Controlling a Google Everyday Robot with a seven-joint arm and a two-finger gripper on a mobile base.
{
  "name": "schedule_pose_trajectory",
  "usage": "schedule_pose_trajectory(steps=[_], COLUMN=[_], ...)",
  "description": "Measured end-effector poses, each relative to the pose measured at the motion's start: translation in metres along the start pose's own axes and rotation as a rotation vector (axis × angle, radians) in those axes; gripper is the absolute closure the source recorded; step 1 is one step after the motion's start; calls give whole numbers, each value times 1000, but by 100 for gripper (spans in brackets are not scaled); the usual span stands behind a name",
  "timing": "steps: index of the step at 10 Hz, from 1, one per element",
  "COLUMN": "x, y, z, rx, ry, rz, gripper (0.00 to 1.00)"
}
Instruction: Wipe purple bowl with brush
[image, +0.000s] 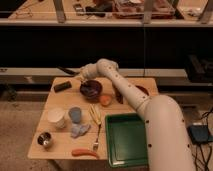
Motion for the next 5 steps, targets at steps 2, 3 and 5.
schedule_pose_trajectory(steps=[2,3,5], x=[7,7,4], y=[-15,-23,-29], z=[-8,-15,-28], rx=[19,23,19], ry=[20,25,28], rz=[0,12,36], gripper=[100,100,100])
